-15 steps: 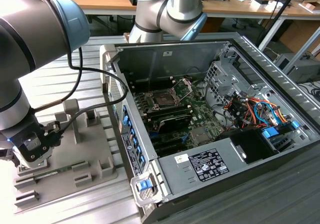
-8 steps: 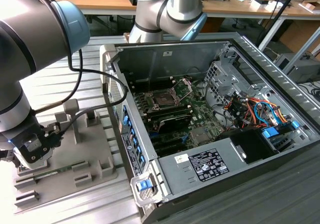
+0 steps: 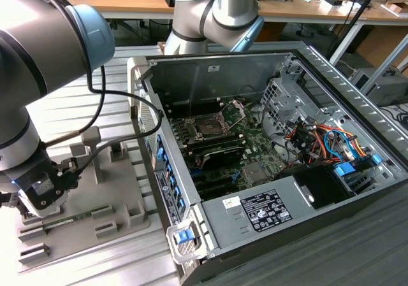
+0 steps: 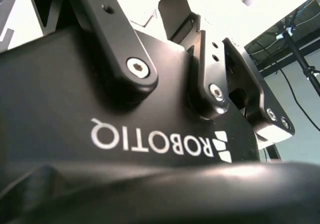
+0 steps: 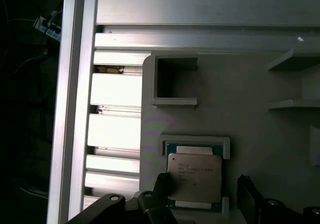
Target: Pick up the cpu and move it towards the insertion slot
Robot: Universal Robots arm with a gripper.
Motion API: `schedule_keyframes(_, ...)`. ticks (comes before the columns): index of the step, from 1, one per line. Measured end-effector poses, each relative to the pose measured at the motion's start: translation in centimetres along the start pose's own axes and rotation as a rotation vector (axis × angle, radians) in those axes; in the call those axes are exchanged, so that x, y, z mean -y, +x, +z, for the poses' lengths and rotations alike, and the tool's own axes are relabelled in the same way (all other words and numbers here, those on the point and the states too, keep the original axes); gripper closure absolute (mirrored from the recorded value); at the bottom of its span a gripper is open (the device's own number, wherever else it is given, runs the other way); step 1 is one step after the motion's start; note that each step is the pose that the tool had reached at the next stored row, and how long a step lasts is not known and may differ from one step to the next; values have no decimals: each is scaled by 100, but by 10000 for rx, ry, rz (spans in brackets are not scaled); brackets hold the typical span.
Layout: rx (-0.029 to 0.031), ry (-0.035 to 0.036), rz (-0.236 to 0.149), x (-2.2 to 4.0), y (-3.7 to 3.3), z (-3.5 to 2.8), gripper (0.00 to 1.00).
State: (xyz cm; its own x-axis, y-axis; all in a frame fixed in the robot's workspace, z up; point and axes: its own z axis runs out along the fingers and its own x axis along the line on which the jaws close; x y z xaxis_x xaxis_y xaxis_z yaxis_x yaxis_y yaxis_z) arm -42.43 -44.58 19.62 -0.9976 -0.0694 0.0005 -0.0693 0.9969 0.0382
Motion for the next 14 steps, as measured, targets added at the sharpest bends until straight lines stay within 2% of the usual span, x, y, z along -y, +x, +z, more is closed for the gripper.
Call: schedule_keyframes(14,-5,2,0,3,1,68,34)
